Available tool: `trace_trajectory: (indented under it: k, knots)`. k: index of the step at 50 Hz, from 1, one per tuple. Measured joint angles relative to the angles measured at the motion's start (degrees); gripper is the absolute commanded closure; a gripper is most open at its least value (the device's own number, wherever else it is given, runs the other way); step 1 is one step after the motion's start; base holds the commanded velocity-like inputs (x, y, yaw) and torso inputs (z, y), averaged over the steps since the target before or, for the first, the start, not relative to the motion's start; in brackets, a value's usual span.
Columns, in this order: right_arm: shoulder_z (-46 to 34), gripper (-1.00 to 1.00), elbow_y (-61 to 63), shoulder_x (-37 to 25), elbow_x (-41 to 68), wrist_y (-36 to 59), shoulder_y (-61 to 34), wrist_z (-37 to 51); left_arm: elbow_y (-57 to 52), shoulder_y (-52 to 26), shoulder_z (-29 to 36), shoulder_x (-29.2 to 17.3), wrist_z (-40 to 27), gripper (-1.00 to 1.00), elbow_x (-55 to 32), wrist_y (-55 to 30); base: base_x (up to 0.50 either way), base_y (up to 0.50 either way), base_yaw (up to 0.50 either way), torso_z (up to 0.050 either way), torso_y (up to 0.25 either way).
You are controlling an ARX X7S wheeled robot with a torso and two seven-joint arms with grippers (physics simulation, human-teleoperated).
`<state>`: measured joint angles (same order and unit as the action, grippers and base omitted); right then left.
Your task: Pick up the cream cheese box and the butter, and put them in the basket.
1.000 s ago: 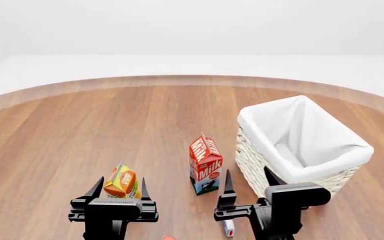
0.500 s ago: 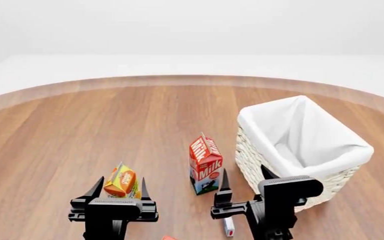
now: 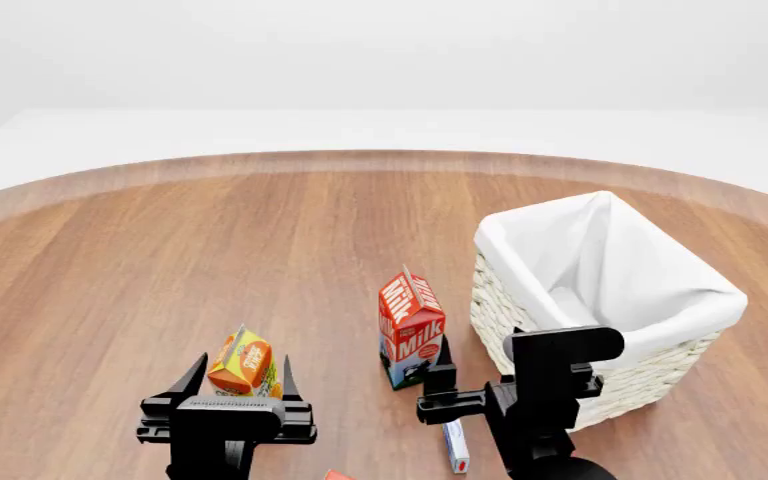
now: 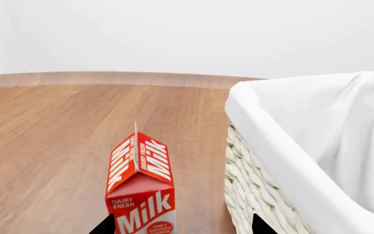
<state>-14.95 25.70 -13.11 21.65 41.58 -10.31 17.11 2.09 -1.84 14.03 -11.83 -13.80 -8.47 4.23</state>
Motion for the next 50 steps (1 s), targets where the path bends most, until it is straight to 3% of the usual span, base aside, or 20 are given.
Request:
trace_trajectory:
  k: [50]
  knots:
    - [2.4,-1.0,-10.3,4.2,9.5,21.7,-9.6,4.2,0.1,-0.4,1.0,-0.8,-0.9,-1.0,-1.5,-0.1,0.0,0.0,0.0,0.0,0.0]
